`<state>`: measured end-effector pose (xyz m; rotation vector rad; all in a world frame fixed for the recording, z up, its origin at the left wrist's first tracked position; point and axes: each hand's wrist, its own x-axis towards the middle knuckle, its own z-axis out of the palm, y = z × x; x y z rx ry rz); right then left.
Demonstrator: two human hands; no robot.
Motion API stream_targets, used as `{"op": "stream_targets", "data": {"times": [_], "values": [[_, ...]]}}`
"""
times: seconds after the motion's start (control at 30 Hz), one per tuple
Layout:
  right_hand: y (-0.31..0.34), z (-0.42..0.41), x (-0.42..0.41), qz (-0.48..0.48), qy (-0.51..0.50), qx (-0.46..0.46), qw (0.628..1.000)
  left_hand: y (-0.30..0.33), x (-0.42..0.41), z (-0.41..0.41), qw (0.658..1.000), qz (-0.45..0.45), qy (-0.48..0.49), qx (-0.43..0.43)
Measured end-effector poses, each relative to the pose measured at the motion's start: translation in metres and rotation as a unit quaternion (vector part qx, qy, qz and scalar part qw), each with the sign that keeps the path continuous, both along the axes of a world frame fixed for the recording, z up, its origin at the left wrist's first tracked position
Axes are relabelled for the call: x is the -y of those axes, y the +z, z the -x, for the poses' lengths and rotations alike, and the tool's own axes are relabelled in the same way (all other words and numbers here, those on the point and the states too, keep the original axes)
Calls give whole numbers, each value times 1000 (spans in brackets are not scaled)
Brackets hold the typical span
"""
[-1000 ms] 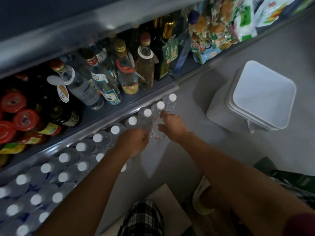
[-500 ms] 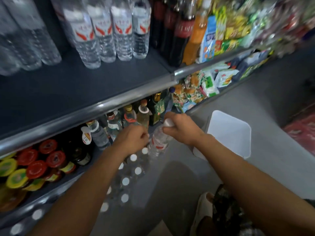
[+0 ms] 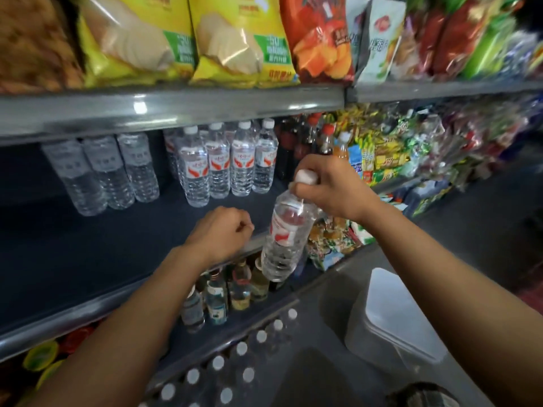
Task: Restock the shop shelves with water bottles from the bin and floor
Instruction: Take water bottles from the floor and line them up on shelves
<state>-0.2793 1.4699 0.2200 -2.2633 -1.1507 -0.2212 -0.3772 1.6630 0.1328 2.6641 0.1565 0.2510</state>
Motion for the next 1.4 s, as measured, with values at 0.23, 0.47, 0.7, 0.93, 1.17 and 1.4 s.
{"op": "stream_targets", "data": {"times": [0.23, 0.47, 0.7, 0.93, 1.17, 1.4], "values": [[8, -52, -34, -9, -91, 26, 995, 13, -6, -26, 1000, -9, 7, 1], [-13, -110, -61, 2, -164, 56, 985, 4, 1, -53, 1000, -10, 15, -10], [-38, -157, -77, -12, -188, 54, 981, -13, 14, -78, 1000, -7, 26, -13], [-53, -189, -94, -34, -187, 48, 981, -26, 19, -97, 997, -30, 59, -31], [-54, -215, -109, -46, -171, 47, 983, -42, 21, -112, 994, -35, 86, -50], [-54, -230, -127, -51, -163, 33, 985, -57, 16, -120, 992, -27, 104, -63]]}}
